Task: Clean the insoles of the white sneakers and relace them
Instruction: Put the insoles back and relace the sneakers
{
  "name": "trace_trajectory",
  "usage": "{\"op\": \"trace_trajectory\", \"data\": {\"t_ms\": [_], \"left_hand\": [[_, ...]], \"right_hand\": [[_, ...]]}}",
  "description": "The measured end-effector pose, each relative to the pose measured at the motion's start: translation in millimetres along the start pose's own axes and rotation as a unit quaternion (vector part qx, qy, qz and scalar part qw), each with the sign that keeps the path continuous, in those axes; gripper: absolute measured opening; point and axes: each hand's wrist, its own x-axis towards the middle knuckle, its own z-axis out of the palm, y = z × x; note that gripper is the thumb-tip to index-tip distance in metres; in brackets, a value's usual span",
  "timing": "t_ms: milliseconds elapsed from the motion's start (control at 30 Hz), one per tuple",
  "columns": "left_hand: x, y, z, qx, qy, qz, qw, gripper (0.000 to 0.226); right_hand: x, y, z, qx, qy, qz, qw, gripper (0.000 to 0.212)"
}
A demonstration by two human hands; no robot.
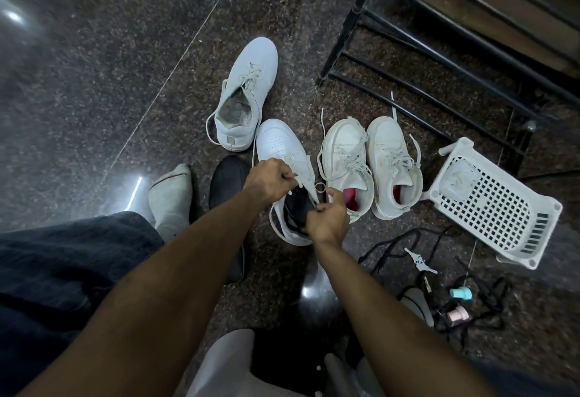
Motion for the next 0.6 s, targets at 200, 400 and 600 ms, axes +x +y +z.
{"op": "trace_trajectory", "data": {"t_ms": [200,400,600], "left_hand": [[2.2,-2.0,1.4,0.006,-0.006,0.008,1.000,0.012],[1.6,-2.4,1.5,0.018,-0.006,0.010,1.000,0.010],[4.1,-3.7,1.1,0.026,-0.015,0.011,1.000,0.010]], "right_hand": [[2.5,-9.5,11.9,-0.067,-0.003,-0.014,0.998,0.055],[-0.3,-9.9,-13.1,-0.317,-0.105,-0.198,0.922,0.069],[-22.9,33.8,-43.5,-0.397,-0.182,-0.400,0.806,0.057]]}}
